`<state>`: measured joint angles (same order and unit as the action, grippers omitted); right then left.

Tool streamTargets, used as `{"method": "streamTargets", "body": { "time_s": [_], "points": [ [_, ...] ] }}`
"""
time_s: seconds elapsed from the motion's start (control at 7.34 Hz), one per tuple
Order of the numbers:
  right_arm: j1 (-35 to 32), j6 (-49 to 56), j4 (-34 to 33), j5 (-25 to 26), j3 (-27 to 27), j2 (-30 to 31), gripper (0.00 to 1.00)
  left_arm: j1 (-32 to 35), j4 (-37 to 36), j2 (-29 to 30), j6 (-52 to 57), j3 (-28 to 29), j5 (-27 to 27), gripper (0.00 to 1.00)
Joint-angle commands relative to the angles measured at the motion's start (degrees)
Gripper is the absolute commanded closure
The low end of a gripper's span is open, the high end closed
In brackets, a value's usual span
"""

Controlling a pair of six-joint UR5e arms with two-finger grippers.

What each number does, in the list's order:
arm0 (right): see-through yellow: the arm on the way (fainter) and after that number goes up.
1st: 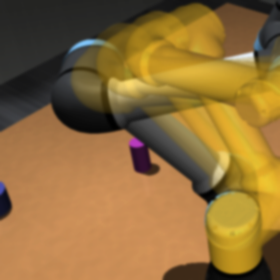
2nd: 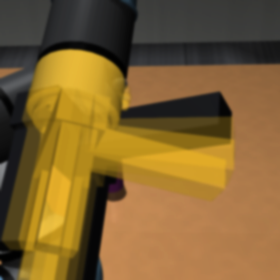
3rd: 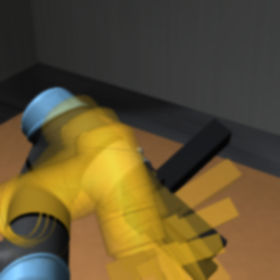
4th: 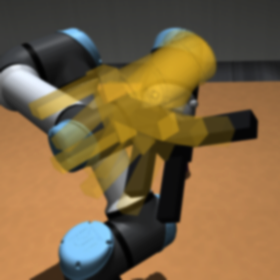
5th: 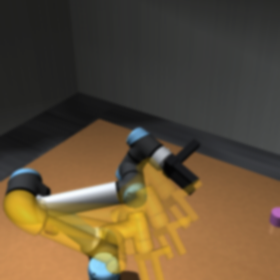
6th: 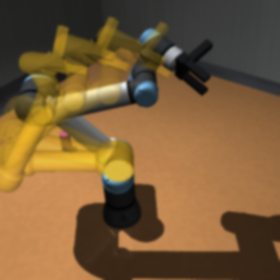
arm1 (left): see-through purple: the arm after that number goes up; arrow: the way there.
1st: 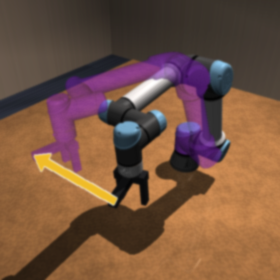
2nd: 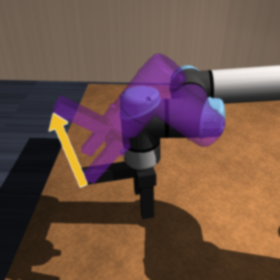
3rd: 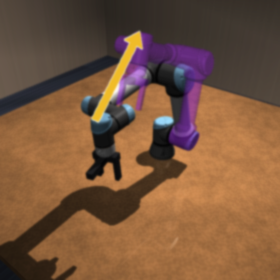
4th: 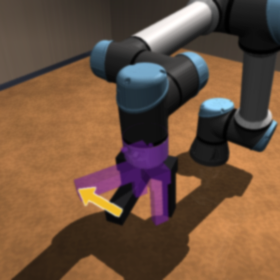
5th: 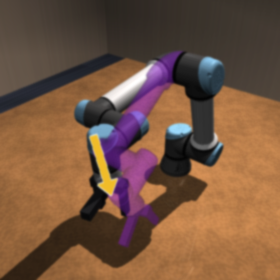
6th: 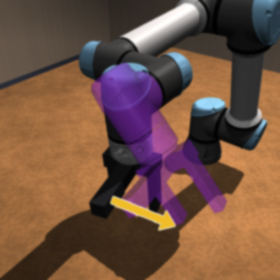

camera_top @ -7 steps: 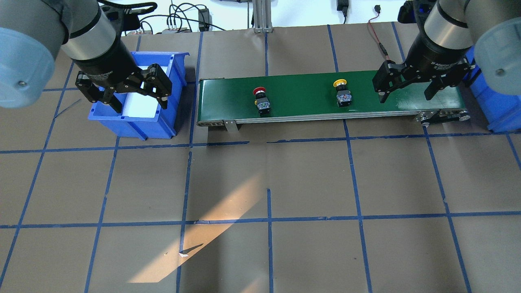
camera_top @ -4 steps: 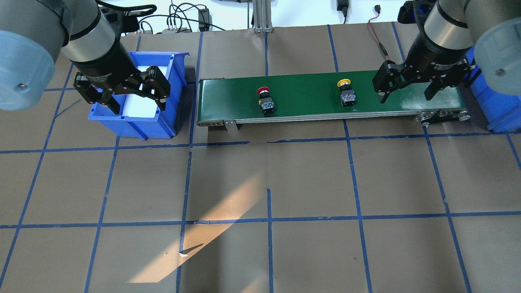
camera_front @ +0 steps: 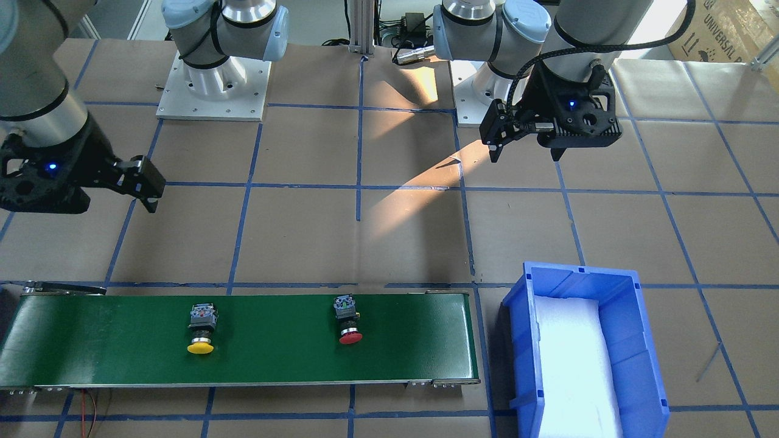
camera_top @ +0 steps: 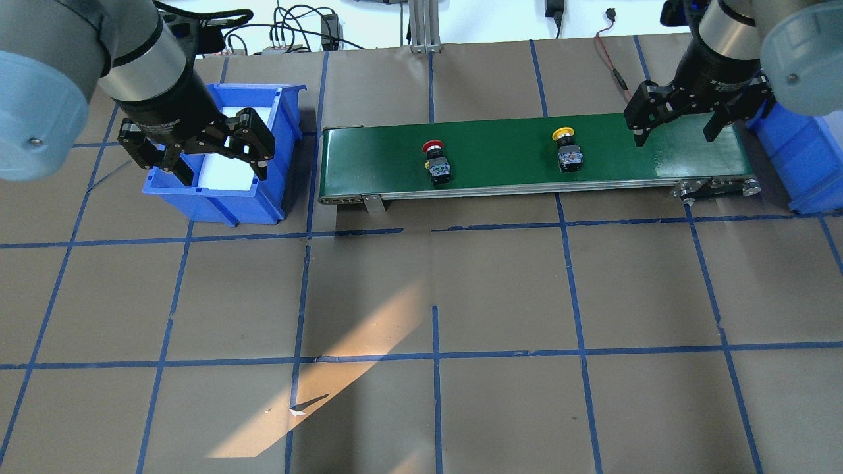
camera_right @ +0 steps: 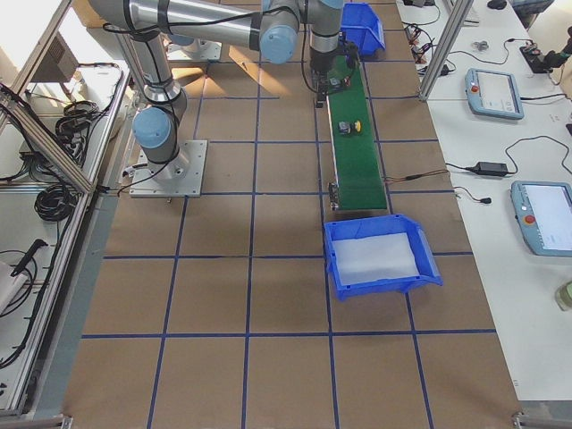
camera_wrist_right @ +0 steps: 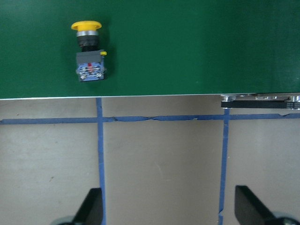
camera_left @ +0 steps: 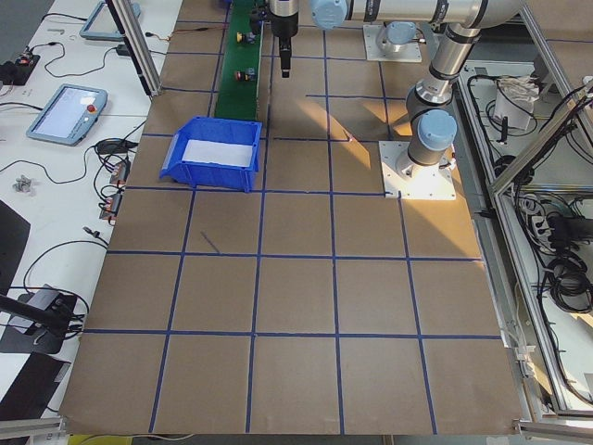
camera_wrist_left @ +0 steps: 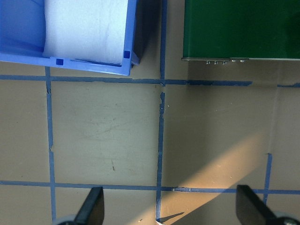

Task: Transport two buttons from left to right
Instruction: 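Move the right gripper along the belt toward the yellow button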

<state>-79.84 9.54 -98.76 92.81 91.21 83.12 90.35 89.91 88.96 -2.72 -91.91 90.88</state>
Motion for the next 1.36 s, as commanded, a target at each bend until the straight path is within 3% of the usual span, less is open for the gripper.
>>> {"method": "streamTargets", "body": {
  "time_s": [0.0, 0.14, 0.82, 1.23],
  "points": [
    [4.3, 4.4, -2.6, 0.4, -2.4, -6.4, 0.00, 0.0, 0.0, -0.1, 0.0, -0.1, 0.0, 0.00],
    [4.3, 4.8, -7.1, 0.6, -2.2, -9.3, 0.00, 0.0, 0.0, -0.1, 0.0, -0.1, 0.0, 0.00],
    [3.7, 3.7, -9.8, -0.9, -0.9, -13.2, 0.00, 0.0, 0.0, 0.0, 0.0, -0.1, 0.0, 0.00],
    [1.4, 8.2, -12.1, -2.3, -1.6, -14.8, 0.00, 0.0, 0.0, -0.1, 0.0, -0.2, 0.0, 0.00]
  ]
}}
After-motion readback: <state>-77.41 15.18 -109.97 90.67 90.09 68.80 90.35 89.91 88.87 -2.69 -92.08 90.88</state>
